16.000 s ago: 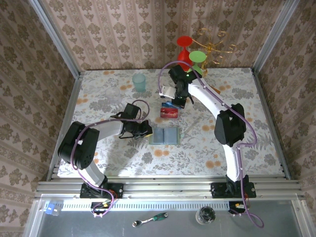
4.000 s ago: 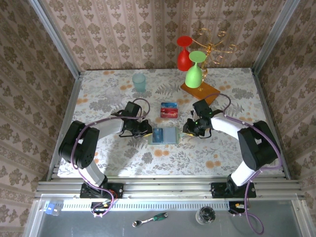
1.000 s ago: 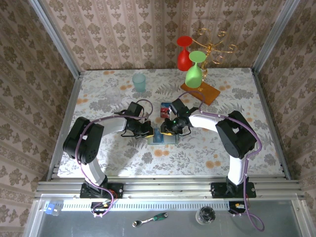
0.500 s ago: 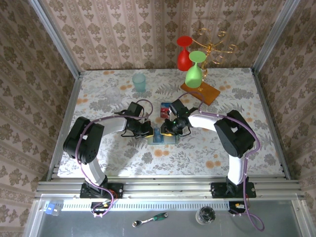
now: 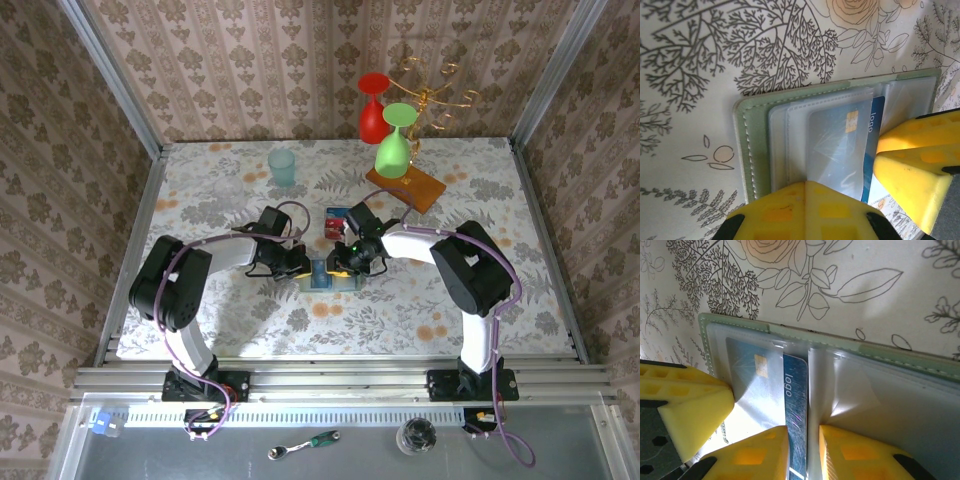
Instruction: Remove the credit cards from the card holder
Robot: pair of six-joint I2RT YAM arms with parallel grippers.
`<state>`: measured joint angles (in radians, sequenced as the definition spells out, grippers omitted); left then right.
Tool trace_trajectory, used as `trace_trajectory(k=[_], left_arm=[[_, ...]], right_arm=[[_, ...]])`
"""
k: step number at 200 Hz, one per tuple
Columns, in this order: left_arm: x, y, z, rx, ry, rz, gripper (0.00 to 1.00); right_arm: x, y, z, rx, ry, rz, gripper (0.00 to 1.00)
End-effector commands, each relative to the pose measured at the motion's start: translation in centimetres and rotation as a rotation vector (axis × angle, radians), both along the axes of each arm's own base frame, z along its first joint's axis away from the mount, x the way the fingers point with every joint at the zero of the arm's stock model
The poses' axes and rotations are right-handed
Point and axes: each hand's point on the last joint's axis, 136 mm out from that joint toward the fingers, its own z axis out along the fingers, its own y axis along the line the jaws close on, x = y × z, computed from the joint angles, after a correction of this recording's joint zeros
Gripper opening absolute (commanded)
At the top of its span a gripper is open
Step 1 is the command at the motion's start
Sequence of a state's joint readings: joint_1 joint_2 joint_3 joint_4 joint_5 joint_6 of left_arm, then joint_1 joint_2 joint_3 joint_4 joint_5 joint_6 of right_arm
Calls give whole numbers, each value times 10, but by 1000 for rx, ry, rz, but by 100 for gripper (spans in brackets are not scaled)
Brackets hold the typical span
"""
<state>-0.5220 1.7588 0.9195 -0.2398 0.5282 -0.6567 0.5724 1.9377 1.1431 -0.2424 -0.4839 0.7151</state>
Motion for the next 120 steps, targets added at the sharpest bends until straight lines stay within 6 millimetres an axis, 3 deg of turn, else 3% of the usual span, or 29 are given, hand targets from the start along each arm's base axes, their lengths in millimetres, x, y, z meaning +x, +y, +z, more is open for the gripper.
trace_trajectory(k=[1, 120], left_arm=[[-16, 13, -32, 83, 69, -12, 0], [-16, 17, -31, 78, 62, -6, 0]], right_arm=[[-4, 0, -9, 15, 39, -9, 25], [0, 8, 12, 85, 33, -26, 19]])
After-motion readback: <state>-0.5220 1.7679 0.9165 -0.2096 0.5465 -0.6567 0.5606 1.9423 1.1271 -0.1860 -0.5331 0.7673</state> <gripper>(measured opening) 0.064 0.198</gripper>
